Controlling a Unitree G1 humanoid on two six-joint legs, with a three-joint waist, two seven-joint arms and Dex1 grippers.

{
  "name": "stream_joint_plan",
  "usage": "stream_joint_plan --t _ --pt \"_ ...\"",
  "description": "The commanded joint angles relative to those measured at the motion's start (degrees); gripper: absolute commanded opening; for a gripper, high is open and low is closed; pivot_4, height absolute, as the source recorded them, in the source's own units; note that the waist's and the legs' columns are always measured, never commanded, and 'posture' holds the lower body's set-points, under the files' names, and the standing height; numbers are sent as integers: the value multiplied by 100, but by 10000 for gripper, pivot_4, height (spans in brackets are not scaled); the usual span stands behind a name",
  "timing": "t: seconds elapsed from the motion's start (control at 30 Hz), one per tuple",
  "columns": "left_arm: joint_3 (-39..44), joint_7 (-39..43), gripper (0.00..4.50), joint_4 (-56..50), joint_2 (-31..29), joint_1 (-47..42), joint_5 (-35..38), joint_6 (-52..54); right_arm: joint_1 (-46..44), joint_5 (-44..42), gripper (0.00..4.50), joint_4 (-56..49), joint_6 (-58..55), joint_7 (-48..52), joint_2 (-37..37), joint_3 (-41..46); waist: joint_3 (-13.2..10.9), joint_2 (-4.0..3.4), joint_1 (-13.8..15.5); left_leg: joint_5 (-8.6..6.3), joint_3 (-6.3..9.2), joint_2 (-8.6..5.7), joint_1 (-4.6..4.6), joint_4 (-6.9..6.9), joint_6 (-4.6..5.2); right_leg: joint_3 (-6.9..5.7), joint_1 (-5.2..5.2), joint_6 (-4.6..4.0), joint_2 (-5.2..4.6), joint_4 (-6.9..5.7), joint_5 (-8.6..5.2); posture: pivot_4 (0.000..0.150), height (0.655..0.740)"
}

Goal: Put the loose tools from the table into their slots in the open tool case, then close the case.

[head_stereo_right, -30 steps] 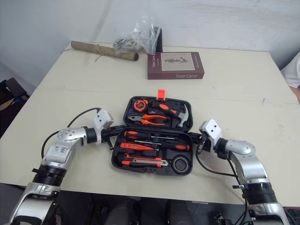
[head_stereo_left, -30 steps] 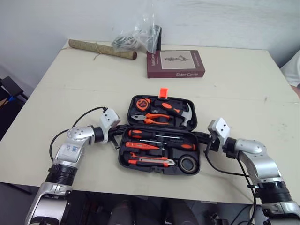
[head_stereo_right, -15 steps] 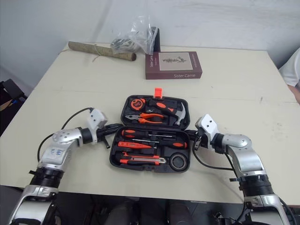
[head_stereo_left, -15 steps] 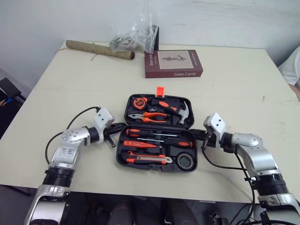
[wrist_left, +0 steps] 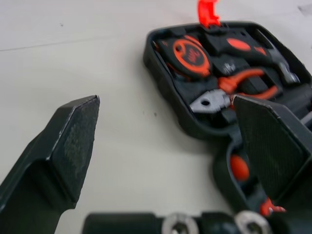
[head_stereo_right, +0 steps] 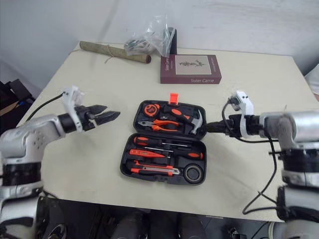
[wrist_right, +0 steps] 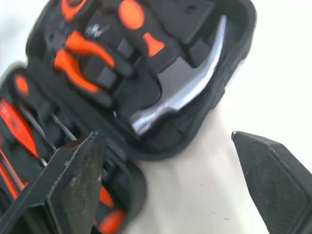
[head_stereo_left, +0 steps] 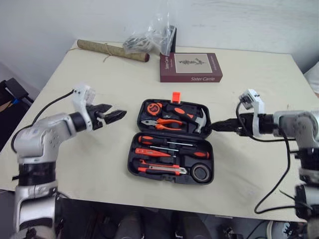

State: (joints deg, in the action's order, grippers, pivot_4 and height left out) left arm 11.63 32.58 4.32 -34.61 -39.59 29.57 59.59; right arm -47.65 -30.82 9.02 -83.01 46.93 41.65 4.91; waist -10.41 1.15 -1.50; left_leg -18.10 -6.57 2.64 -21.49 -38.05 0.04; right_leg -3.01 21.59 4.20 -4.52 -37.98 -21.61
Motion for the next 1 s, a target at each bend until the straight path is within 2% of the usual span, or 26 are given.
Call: stream_joint_plan --t 0.03,0.13,0.2,0.3,0.47,0.63,0.67,0.73,0.77,0.97,1.0 --pt "-271 -255 44791 509 97 -414 -258 161 -330 155 44577 307 -207 -399 -140 -85 0 0 -21 0 -4 0 0 1 0 1 1 0 2 -4 0 1500 7400" --pt "-456 -237 44791 866 240 -709 -263 432 -283 275 44577 321 74 -414 -120 -495 0 0 -26 0 -11 3 -10 7 -1 3 16 0 6 -7 0 1500 7400" --pt "-591 -282 44791 1030 285 -803 -400 378 -316 315 44577 470 142 -508 -220 -476 0 0 -21 0 -15 2 -25 7 -1 5 35 0 7 -10 0 1500 7400" --pt "-673 -277 44791 1142 320 -867 -496 296 -390 403 44577 658 229 -673 -356 -473 0 0 -24 1 -18 0 -94 -26 -1 9 107 2 5 -57 1 1500 7400" --pt "-855 27 44791 1032 316 -903 -412 475 -569 655 44577 1153 310 -1039 -585 -447 0 0 -27 6 -21 3 -91 -39 -5 13 108 2 6 -77 1 1500 7400" --pt "-929 -176 44791 1236 374 -970 -671 371 -654 672 44577 1356 184 -1066 -620 -532 1 2 -21 6 -21 3 -91 -43 -4 15 108 2 6 -79 1 1500 7400" --pt "-917 -236 45000 1294 414 -1004 -711 318 -662 675 40742 1384 183 -1063 -621 -544 1 2 -20 6 -20 3 -91 -43 -4 15 108 2 6 -79 1 1500 7400" --pt "-912 -280 39353 1392 490 -1075 -754 275 -680 663 36107 1437 135 -1039 -634 -546 2 2 -19 6 -20 2 -92 -45 -4 15 108 2 6 -80 1 1500 7400" --pt "-910 -297 35737 1442 533 -1112 -768 258 -672 660 30869 1449 120 -1025 -642 -545 2 3 -21 5 -20 2 -91 -44 -4 15 107 2 6 -80 1 1500 7400" --pt "-824 -289 7831 1640 655 -1242 -776 199 -646 608 1501 1664 -51 -1115 -707 -274 10 16 -25 5 -21 3 -87 -54 -4 15 101 3 6 -85 1 1500 7400" --pt "-806 -262 3227 1667 670 -1252 -753 210 -638 610 0 1708 -74 -1154 -727 -201 11 17 -19 5 -20 4 -82 -53 -4 15 97 2 6 -87 1 1500 7400"
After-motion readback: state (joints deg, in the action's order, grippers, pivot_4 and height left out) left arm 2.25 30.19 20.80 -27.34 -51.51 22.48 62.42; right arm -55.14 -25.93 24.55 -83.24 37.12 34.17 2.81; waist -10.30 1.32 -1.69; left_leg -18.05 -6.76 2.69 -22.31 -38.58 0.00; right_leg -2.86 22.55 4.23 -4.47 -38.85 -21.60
